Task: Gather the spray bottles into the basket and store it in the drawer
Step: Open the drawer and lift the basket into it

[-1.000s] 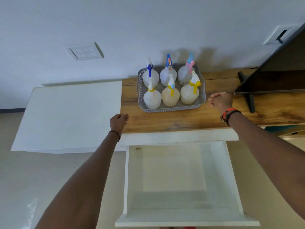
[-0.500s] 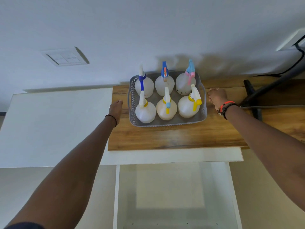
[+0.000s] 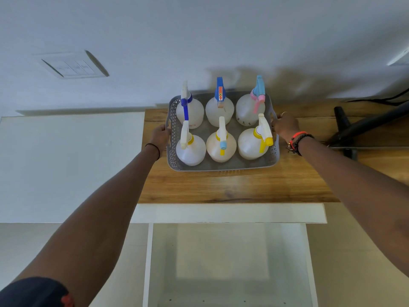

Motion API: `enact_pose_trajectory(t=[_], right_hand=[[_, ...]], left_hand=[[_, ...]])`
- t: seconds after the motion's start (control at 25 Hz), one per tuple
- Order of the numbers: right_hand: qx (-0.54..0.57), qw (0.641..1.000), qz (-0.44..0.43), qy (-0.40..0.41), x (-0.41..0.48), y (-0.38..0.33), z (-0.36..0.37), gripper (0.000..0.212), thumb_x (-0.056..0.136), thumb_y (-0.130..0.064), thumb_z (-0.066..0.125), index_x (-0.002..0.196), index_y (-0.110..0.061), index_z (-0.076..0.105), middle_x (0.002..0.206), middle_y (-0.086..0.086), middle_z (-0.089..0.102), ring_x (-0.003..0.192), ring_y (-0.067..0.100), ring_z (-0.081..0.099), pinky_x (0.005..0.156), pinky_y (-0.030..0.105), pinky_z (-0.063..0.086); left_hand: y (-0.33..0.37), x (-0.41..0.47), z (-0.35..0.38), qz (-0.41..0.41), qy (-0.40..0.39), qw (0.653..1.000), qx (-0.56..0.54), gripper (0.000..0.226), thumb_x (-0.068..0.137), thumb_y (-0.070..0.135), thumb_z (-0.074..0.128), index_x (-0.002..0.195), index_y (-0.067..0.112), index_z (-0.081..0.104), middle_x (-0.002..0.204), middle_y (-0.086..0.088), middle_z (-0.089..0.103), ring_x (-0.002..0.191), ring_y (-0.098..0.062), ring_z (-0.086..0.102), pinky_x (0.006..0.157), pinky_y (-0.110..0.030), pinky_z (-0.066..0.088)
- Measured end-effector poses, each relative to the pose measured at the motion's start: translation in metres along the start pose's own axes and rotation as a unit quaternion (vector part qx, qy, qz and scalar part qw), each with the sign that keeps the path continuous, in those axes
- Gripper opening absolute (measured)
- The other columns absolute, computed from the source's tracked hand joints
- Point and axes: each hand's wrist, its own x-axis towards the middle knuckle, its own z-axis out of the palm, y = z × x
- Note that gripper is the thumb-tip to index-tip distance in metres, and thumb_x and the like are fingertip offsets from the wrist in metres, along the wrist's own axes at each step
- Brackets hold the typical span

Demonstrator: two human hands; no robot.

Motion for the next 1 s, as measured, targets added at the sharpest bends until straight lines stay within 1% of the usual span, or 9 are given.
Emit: enact_pose_trajectory(t=[0.04, 0.12, 0.2, 0.28, 0.4, 0.52, 0.72, 0.84, 1.0], right_hand=[[-0.004, 1.0, 0.001, 0.002, 0.002, 0.0, 0.0, 0.017, 0.093, -0.01, 0.045, 0.078, -0.004, 0.053, 0.097, 0.017, 0.053, 0.085, 0.027, 0.051, 0.064, 0.034, 0.042], [-0.008, 1.0, 0.005, 0.007, 0.004, 0.0, 0.001, 0.032, 0.094, -0.009, 0.045, 0.062, -0.012, 0.038, 0.082, 0.011, 0.049, 0.083, 0.024, 0.048, 0.067, 0.03, 0.038], [0.003, 1.0, 0.01, 0.009, 0.006, 0.002, 0.002, 0.035, 0.094, -0.008, 0.045, 0.061, -0.012, 0.037, 0.07, 0.004, 0.042, 0.082, 0.024, 0.047, 0.071, 0.028, 0.037], [0.008, 1.0, 0.007, 0.012, 0.006, 0.003, 0.003, 0.027, 0.094, -0.007, 0.045, 0.067, -0.007, 0.044, 0.075, 0.006, 0.047, 0.083, 0.024, 0.049, 0.071, 0.027, 0.038], [0.01, 1.0, 0.001, 0.019, 0.001, 0.007, 0.005, 0.012, 0.093, -0.006, 0.046, 0.083, -0.005, 0.051, 0.091, 0.012, 0.052, 0.083, 0.024, 0.051, 0.072, 0.027, 0.04], [0.021, 1.0, 0.0, 0.014, -0.006, 0.016, 0.007, 0.02, 0.093, -0.008, 0.047, 0.074, -0.005, 0.049, 0.09, 0.014, 0.053, 0.081, 0.024, 0.051, 0.07, 0.028, 0.041], [0.022, 1.0, 0.007, 0.001, -0.027, 0.032, 0.008, 0.018, 0.093, -0.007, 0.047, 0.095, 0.001, 0.062, 0.091, 0.014, 0.058, 0.084, 0.027, 0.057, 0.073, 0.033, 0.047], [0.03, 0.999, 0.009, -0.016, -0.045, 0.045, 0.01, 0.016, 0.091, -0.001, 0.045, 0.079, -0.001, 0.056, 0.081, 0.014, 0.056, 0.081, 0.026, 0.053, 0.069, 0.032, 0.042], [0.024, 0.999, 0.026, -0.001, -0.077, 0.06, 0.011, 0.038, 0.092, -0.002, 0.047, 0.057, -0.011, 0.035, 0.062, 0.006, 0.042, 0.078, 0.025, 0.048, 0.068, 0.03, 0.037]], left_hand=[[0.0, 0.001, 0.001, -0.001, 0.008, 1.0, -0.001, 0.024, 0.1, 0.01, 0.04, 0.086, 0.013, 0.06, 0.078, -0.002, 0.055, 0.077, -0.018, 0.051, 0.066, -0.025, 0.044], [-0.001, 0.004, 0.002, 0.001, 0.014, 1.0, -0.007, 0.025, 0.101, 0.007, 0.038, 0.088, 0.013, 0.059, 0.079, -0.002, 0.054, 0.087, -0.021, 0.05, 0.075, -0.032, 0.046], [-0.001, 0.005, 0.003, 0.002, 0.019, 1.0, -0.006, 0.024, 0.101, 0.008, 0.037, 0.101, 0.01, 0.061, 0.089, -0.006, 0.057, 0.095, -0.023, 0.05, 0.091, -0.04, 0.048], [-0.001, 0.005, 0.004, 0.002, 0.022, 1.0, 0.001, 0.027, 0.102, 0.009, 0.036, 0.117, 0.006, 0.059, 0.102, -0.01, 0.056, 0.098, -0.023, 0.051, 0.096, -0.041, 0.047], [-0.002, 0.0, 0.005, 0.0, 0.026, 1.0, 0.0, 0.032, 0.102, 0.008, 0.036, 0.127, 0.002, 0.056, 0.106, -0.01, 0.056, 0.098, -0.022, 0.051, 0.097, -0.042, 0.047], [-0.01, -0.006, 0.005, -0.006, 0.028, 1.0, -0.001, 0.034, 0.101, 0.006, 0.034, 0.129, 0.002, 0.054, 0.106, -0.01, 0.054, 0.098, -0.022, 0.049, 0.096, -0.042, 0.047], [-0.028, -0.023, 0.003, -0.006, 0.033, 0.999, 0.001, 0.031, 0.101, 0.008, 0.036, 0.125, 0.003, 0.056, 0.091, -0.003, 0.055, 0.096, -0.022, 0.05, 0.091, -0.04, 0.046], [-0.044, -0.037, 0.0, -0.013, 0.03, 0.999, 0.008, 0.03, 0.102, 0.013, 0.038, 0.121, 0.002, 0.058, 0.095, -0.008, 0.058, 0.095, -0.023, 0.052, 0.094, -0.044, 0.048], [-0.066, -0.06, -0.006, -0.025, 0.03, 0.999, 0.008, 0.025, 0.101, 0.013, 0.039, 0.112, 0.004, 0.06, 0.095, -0.01, 0.06, 0.092, -0.024, 0.053, 0.085, -0.041, 0.046]])
